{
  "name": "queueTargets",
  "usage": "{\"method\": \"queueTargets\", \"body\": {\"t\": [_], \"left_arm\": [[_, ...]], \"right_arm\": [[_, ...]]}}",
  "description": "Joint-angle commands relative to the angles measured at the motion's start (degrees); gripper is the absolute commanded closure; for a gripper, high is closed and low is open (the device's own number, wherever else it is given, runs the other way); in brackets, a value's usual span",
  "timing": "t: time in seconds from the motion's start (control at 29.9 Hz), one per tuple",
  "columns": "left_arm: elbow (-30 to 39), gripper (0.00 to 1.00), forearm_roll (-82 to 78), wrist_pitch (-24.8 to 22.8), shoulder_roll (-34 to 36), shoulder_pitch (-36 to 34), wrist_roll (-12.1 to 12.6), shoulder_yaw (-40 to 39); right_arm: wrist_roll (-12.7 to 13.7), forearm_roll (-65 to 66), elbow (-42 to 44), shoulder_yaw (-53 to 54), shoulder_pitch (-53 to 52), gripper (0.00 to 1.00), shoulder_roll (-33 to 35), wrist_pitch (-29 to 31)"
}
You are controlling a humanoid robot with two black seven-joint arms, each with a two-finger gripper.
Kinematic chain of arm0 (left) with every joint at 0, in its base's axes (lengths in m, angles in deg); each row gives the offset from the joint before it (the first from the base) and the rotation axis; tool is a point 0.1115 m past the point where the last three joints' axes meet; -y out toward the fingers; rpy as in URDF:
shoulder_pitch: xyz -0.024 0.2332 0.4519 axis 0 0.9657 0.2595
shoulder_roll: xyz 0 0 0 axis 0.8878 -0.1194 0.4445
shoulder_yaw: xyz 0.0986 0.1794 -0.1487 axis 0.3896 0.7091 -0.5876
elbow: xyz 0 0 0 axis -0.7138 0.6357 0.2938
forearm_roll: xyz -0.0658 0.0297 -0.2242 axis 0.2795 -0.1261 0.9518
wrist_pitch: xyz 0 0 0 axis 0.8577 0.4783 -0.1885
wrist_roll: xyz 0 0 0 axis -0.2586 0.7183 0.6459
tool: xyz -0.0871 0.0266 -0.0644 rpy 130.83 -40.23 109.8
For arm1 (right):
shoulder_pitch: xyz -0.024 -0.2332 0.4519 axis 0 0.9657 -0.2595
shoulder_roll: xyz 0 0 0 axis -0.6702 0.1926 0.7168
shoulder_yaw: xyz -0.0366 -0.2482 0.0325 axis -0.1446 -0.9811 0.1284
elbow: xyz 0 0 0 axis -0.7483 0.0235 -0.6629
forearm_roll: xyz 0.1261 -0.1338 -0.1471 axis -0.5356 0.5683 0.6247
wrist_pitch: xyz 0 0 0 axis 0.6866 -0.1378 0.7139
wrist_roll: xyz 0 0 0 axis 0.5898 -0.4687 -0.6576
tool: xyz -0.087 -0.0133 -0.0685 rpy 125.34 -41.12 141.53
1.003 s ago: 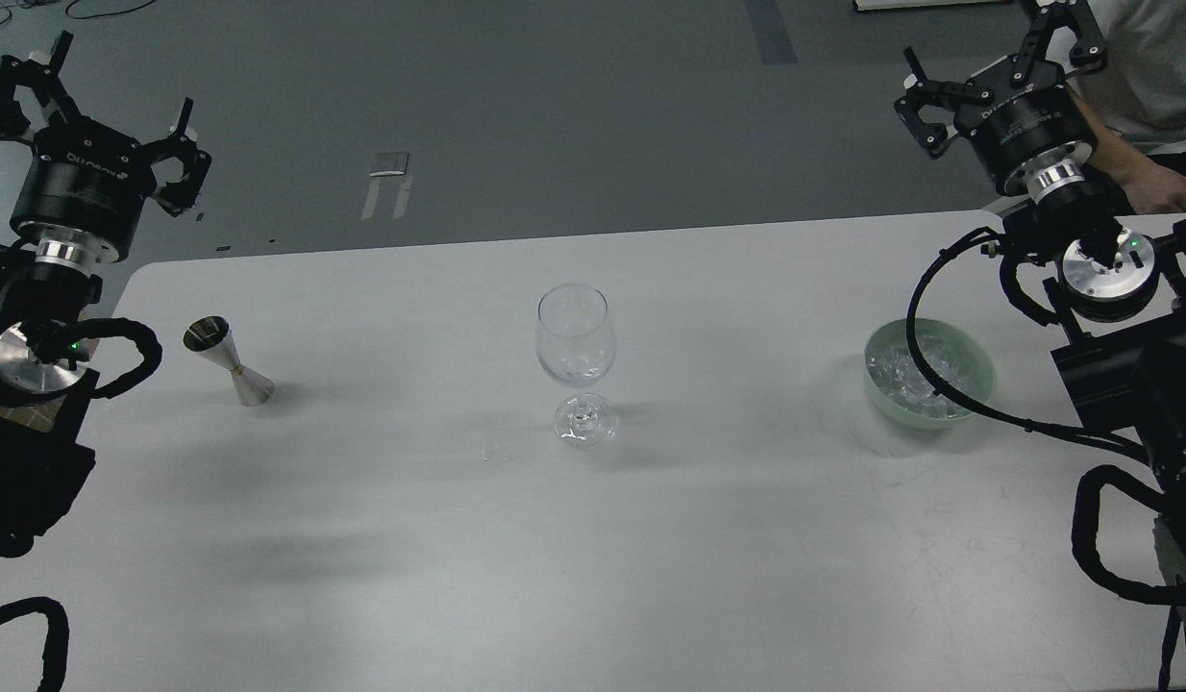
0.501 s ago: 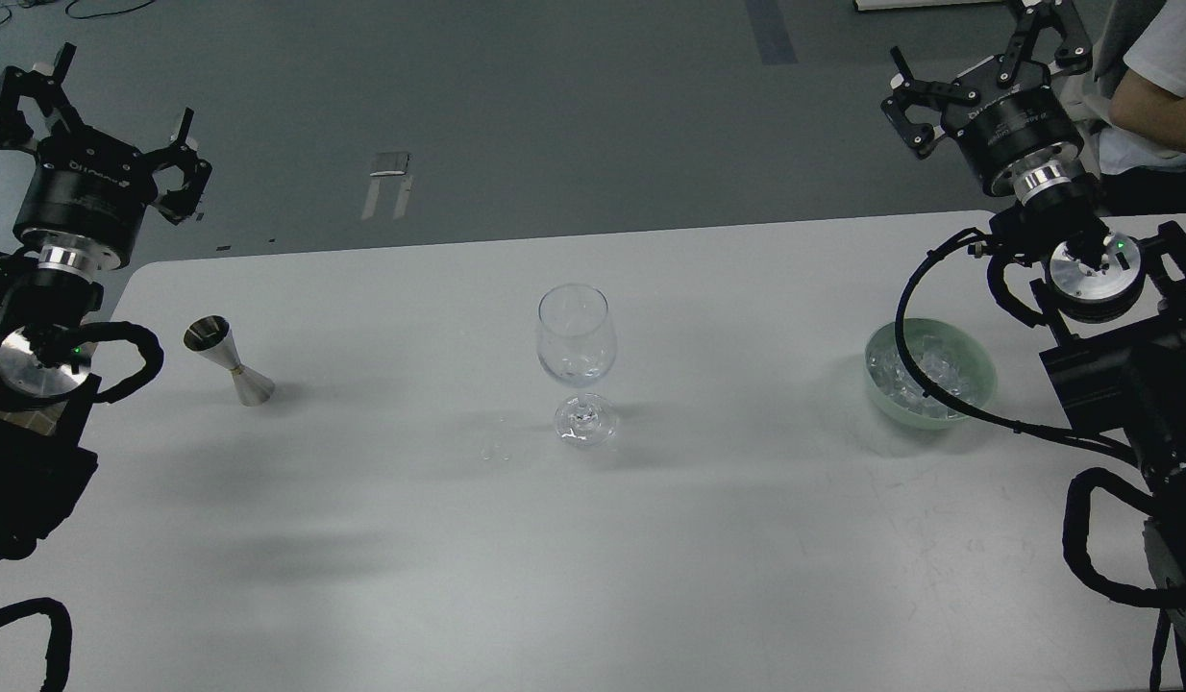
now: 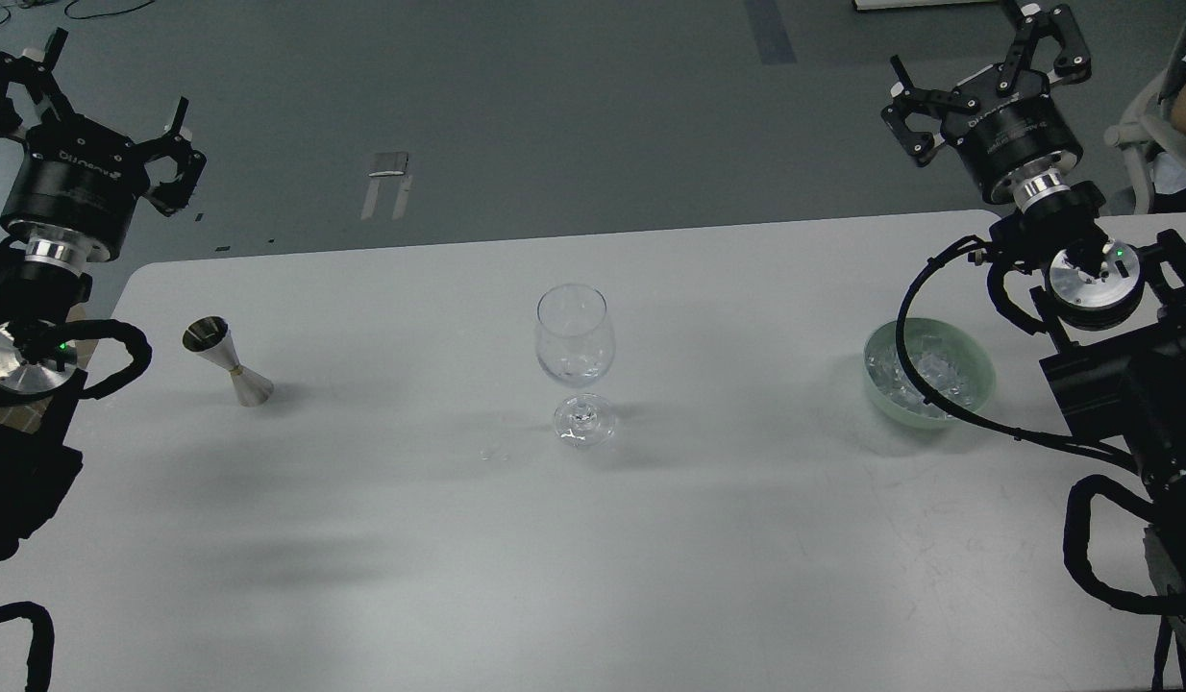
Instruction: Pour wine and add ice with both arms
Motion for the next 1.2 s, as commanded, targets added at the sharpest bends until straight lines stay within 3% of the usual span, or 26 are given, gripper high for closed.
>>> {"method": "queueTargets", "body": {"t": [0.0, 0.37, 0.53, 0.64, 0.67, 0.8, 0.9, 1.17], "left_arm": [[-2.56, 0.02, 0.15, 0.01, -0.18, -0.17, -0.17, -0.13], [-3.72, 0.02, 0.42, 0.01, -0.8, -0.61, -0.09, -0.22], [-2.76, 0.02, 0.68, 0.01, -1.06, -0.79, 2.54, -1.18], [2.06, 0.02, 4.87, 0.01, -0.1, 0.53, 11.57, -1.97], [3.82, 0.02, 8.21, 0.01, 0.25, 2.27, 13.43, -2.76], [8.13, 0.02, 12.46, 0.4, 2.36, 6.06, 13.89, -3.38], [15.16, 0.03, 13.51, 3.22, 4.03, 10.54, 13.89, -3.73], [33.1, 0.04, 19.75, 7.26, 4.91, 31.45, 14.15, -12.95]], "right_arm": [[-0.12, 0.09, 0.0, 0.0, 0.03, 0.0, 0.08, 0.0], [-0.12, 0.09, 0.09, 0.0, -0.14, 0.0, 0.26, -0.09], [-0.12, 0.09, 0.09, 0.0, 0.03, 0.0, 0.26, -0.09], [-0.2, 0.09, 0.09, 0.0, 0.12, 0.0, 0.34, -0.09], [-0.2, 0.09, 0.0, 0.0, 0.21, 0.0, 0.35, -0.09], [-0.2, 0.09, 0.0, 0.0, 0.47, 0.0, 0.35, -0.09], [-0.2, 0.09, 0.0, 0.0, 0.56, 0.0, 0.43, -0.09], [-0.2, 0.09, -0.17, 0.0, 1.53, 0.0, 0.52, -0.09]]}}
